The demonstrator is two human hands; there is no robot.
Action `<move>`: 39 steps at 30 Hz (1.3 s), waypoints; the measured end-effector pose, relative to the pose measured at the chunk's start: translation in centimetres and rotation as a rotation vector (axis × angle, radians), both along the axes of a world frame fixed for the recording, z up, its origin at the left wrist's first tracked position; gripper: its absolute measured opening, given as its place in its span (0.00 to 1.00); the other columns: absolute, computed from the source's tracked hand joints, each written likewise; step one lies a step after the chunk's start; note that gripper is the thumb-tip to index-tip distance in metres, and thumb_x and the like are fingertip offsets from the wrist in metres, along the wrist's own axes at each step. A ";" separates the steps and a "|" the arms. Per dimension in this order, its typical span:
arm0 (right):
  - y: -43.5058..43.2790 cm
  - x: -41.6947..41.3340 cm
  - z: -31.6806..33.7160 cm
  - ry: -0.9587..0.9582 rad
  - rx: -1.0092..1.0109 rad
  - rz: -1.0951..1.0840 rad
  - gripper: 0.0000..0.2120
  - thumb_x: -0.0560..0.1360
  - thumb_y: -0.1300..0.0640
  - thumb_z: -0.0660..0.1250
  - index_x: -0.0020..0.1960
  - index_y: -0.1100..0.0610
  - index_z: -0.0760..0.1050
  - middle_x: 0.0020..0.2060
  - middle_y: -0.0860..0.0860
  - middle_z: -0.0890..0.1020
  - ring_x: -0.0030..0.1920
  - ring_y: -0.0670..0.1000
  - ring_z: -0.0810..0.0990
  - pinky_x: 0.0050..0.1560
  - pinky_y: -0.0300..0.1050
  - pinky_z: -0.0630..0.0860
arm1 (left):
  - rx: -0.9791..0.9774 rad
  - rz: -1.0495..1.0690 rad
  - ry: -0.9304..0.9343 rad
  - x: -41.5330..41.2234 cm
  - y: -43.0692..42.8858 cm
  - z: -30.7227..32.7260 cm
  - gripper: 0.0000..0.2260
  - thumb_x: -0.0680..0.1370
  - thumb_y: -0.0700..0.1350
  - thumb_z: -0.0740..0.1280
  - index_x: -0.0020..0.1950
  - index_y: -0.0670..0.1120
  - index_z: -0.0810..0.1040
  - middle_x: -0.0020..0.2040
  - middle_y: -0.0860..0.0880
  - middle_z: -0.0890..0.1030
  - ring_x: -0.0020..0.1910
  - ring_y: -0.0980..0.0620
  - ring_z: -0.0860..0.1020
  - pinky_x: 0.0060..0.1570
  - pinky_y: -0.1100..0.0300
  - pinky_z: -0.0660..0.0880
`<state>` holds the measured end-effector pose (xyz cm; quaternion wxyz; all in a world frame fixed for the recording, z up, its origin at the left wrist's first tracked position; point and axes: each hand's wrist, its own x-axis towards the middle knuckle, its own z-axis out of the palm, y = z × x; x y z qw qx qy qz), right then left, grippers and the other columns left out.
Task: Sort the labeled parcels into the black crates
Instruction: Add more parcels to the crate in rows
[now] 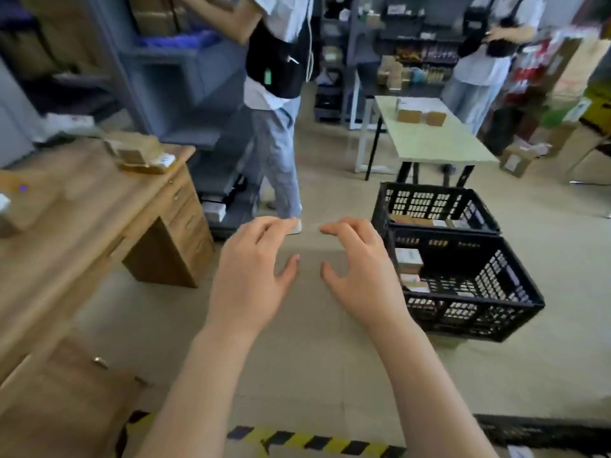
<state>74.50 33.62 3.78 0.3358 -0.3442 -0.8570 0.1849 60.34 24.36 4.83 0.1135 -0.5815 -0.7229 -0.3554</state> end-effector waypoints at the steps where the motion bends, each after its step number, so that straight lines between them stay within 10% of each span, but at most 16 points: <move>1: -0.5 -2.5 0.2 0.001 0.009 0.036 0.23 0.67 0.64 0.71 0.61 0.54 0.75 0.57 0.50 0.73 0.58 0.52 0.72 0.59 0.40 0.67 | -0.008 0.038 0.005 -2.2 -1.0 0.2 0.21 0.72 0.42 0.73 0.64 0.46 0.76 0.56 0.48 0.77 0.55 0.46 0.76 0.56 0.49 0.74; 16: -2.2 -28.3 -0.1 0.026 -0.022 0.405 0.21 0.70 0.60 0.71 0.62 0.52 0.74 0.58 0.46 0.71 0.59 0.51 0.72 0.60 0.50 0.73 | -0.104 0.372 -0.041 -24.0 -6.9 0.5 0.20 0.74 0.46 0.72 0.66 0.50 0.75 0.58 0.52 0.77 0.54 0.50 0.77 0.51 0.56 0.75; 39: 21.9 -52.9 -2.3 -0.120 -0.069 0.621 0.22 0.72 0.58 0.70 0.65 0.48 0.72 0.61 0.45 0.70 0.63 0.47 0.69 0.64 0.46 0.70 | -0.110 0.621 -0.211 -44.5 15.1 -2.7 0.21 0.72 0.45 0.73 0.65 0.49 0.76 0.57 0.52 0.77 0.54 0.50 0.76 0.51 0.56 0.72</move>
